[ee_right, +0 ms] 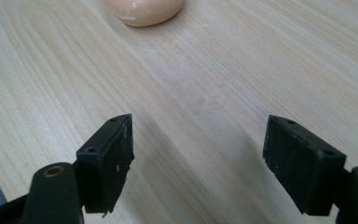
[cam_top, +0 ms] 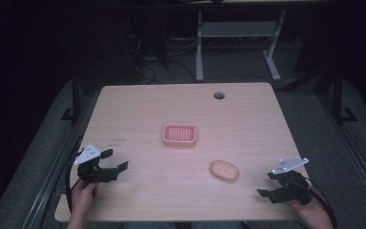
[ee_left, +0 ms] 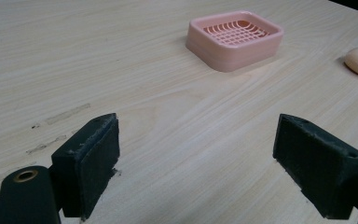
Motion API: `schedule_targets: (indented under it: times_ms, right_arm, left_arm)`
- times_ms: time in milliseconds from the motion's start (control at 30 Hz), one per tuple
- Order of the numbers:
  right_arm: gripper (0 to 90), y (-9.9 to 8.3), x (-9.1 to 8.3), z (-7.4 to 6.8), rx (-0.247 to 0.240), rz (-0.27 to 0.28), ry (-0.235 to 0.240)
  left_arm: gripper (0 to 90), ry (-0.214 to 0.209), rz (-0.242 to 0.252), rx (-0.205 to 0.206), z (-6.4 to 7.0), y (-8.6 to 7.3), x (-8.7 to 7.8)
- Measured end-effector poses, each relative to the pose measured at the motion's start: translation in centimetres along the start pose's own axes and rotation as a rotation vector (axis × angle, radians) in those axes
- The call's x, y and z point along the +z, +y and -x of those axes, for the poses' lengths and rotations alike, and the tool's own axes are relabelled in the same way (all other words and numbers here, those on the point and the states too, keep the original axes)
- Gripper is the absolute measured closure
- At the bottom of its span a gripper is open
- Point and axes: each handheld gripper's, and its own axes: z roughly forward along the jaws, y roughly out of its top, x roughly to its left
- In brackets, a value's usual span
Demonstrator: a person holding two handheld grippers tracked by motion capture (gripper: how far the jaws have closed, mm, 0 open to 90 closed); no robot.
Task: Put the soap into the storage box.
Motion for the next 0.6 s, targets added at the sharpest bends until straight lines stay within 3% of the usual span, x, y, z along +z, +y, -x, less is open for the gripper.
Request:
schedule_targets:
  times_ms: [600]
  right_arm:
    - [23.0, 2.7, 0.3, -0.9, -0.078, -0.043, 0.02]
  left_arm:
    - [14.3, -0.001, 0.0, 0.006, 0.1, -0.1, 0.0]
